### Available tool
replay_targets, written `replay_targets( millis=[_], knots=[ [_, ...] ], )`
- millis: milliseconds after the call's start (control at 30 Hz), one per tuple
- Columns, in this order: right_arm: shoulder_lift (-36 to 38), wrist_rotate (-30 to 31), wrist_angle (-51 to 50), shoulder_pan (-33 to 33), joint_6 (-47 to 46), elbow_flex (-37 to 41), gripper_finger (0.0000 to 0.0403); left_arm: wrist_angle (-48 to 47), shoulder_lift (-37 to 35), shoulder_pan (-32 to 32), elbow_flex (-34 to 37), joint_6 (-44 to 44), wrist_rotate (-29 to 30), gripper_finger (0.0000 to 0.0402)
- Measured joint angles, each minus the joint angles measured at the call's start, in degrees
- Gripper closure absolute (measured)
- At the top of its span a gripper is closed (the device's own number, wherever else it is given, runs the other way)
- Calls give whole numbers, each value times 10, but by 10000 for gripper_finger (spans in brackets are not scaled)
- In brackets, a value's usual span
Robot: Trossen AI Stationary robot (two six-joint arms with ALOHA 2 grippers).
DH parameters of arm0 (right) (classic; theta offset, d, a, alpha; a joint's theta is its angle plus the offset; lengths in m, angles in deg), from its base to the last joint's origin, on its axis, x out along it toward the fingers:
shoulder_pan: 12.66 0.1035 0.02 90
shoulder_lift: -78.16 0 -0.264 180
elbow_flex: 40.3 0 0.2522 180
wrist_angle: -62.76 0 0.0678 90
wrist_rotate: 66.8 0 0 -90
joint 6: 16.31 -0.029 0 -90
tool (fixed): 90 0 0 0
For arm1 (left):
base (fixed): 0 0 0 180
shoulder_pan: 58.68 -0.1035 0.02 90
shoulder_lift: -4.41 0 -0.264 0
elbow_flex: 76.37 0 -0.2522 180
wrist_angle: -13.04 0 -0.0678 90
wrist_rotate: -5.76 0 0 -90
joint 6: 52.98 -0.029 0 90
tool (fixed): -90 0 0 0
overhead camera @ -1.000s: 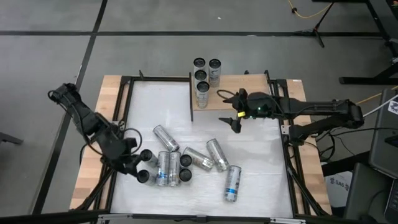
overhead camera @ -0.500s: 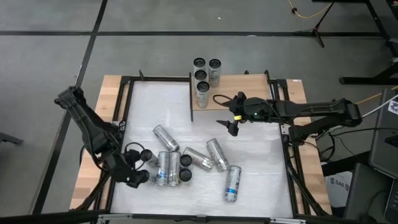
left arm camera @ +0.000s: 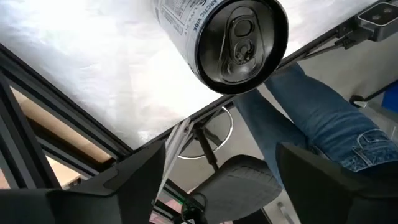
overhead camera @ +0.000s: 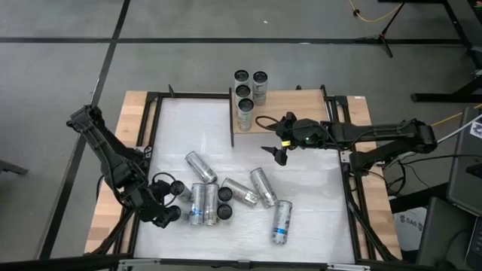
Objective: Place canned beverage on shelf
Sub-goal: Put the blue soda can on the shelf aligned with the other blue soda can
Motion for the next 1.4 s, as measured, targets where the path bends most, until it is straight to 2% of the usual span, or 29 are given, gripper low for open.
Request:
replay_targets(
  millis=[100, 200, 333, 667, 1400],
  knots=[
    [-2, 0, 1, 0, 1, 0, 17, -3, 0, 0, 0, 0, 8, 68],
    [-3, 0, 1, -1, 1, 0, 17, -3, 1, 0, 0, 5, 46, 43],
    [-2, 0, 2, 0, 1, 0, 17, -4, 15, 0, 0, 0, 84, 29],
    [-2, 0, 4, 0, 1, 0, 17, -7, 72, -4, 0, 7, 86, 27],
    [-2, -1, 4, 0, 1, 0, 17, -4, 133, -22, 0, 6, 95, 27]
  ],
)
